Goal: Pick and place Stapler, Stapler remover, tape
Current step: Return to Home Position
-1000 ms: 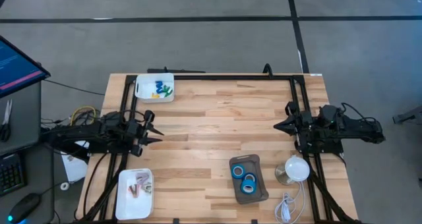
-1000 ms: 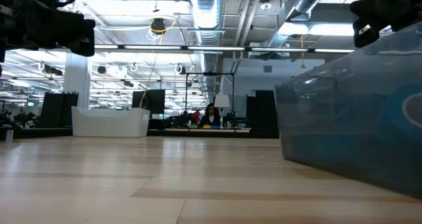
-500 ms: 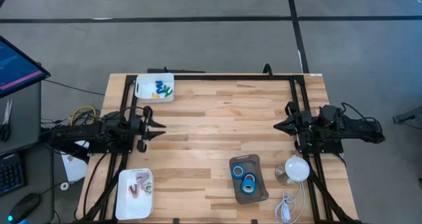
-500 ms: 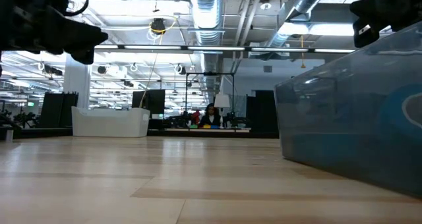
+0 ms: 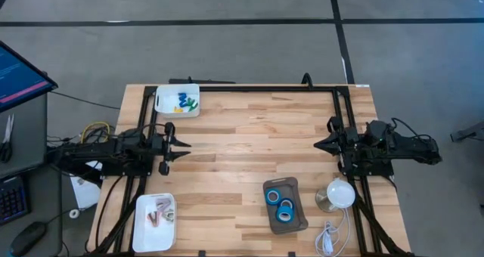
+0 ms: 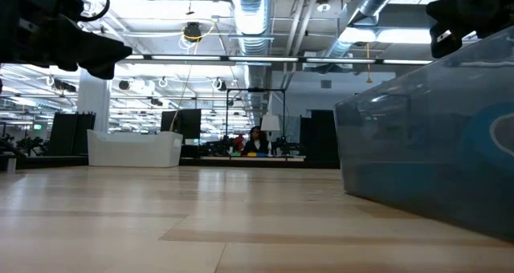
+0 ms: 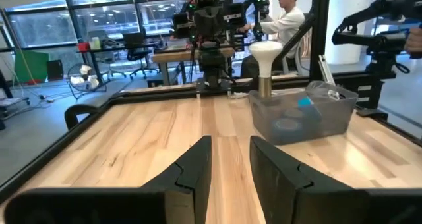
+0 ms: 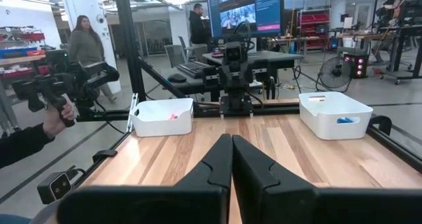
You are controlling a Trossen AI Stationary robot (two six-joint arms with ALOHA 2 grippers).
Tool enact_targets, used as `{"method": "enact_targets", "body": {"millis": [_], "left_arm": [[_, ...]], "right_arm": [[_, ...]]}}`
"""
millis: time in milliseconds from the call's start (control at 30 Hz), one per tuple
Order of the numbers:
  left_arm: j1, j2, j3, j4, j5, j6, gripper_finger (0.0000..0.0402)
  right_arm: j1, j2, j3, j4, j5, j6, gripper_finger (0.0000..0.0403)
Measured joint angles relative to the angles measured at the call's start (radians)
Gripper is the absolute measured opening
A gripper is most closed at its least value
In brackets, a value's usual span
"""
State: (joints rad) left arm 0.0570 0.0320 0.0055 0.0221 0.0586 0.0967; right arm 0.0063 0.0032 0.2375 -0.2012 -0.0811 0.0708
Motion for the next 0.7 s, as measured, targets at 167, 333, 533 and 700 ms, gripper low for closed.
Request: {"method": "enact_targets", "body": {"millis": [167,333,533,700], "left_arm": [[0.000,0.000,0.000,0.000,0.001,0.003,0.0095],[0.000,0.001,0.000,0.000,0.002,-0.001,0.0095],[0.000,0.001,0.000,0.000,0.002,-0.004,0.0095],[0.000,0.001,0.000,0.000,0.002,-0.005,0.0095]], "right_arm": [[0.000,0.000,0.000,-0.002,0.000,-0.005,0.0003],[0.000,0.000,0.000,-0.001,0.000,-0.042,0.0003],[0.000,0.000,0.000,0.005,0.002,-0.039,0.0003],[0.000,0.000,0.000,0.007,0.048,-0.044,0.0003]]}}
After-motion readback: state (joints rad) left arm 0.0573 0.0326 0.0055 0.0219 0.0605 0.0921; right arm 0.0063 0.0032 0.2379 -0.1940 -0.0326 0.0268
